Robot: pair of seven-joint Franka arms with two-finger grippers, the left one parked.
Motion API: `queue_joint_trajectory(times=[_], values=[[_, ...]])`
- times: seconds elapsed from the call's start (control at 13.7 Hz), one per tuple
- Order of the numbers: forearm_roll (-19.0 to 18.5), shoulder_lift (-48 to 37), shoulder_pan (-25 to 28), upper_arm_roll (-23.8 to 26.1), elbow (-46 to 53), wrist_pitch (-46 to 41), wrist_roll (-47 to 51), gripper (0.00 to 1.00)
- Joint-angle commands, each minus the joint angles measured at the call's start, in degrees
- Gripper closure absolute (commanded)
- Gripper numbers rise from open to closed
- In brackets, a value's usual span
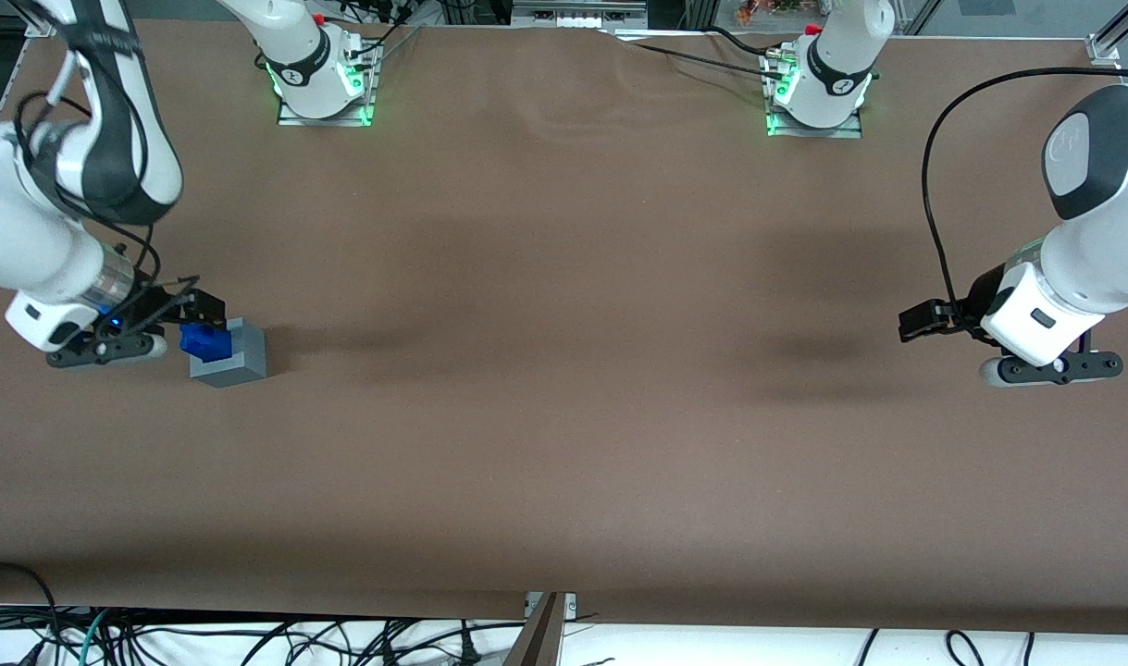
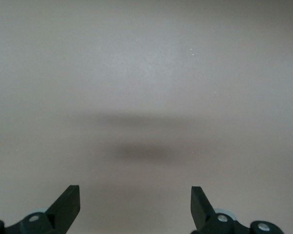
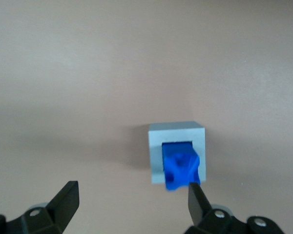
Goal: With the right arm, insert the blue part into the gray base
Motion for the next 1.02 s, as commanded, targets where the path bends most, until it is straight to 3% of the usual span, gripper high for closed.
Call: queue_joint_trajectory(times=[0.0, 0.36, 0.95], values=[[0.8, -7.4, -0.3, 1.7, -1.0, -6.1, 2.2, 0.01], [0.6, -10.0, -0.3, 4.0, 9.3, -22.9, 7.0, 0.01], [0.1, -8.9, -0.4, 4.5, 14.1, -26.0, 7.1, 0.01]])
